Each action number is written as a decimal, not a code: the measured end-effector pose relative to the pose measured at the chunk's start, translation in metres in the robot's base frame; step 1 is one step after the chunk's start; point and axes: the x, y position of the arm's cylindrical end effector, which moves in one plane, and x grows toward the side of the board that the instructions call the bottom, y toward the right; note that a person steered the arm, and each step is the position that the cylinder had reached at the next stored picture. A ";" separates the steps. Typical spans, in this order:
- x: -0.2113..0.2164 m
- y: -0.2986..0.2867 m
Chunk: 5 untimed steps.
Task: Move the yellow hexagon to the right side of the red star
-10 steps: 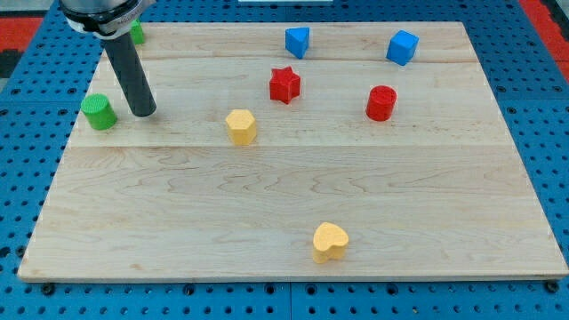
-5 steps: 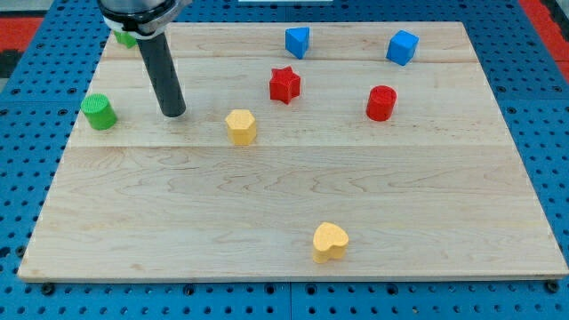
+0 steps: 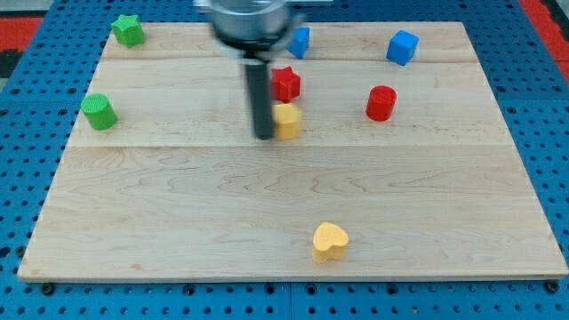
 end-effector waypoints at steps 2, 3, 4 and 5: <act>-0.004 0.070; -0.008 0.063; -0.045 0.063; -0.076 0.076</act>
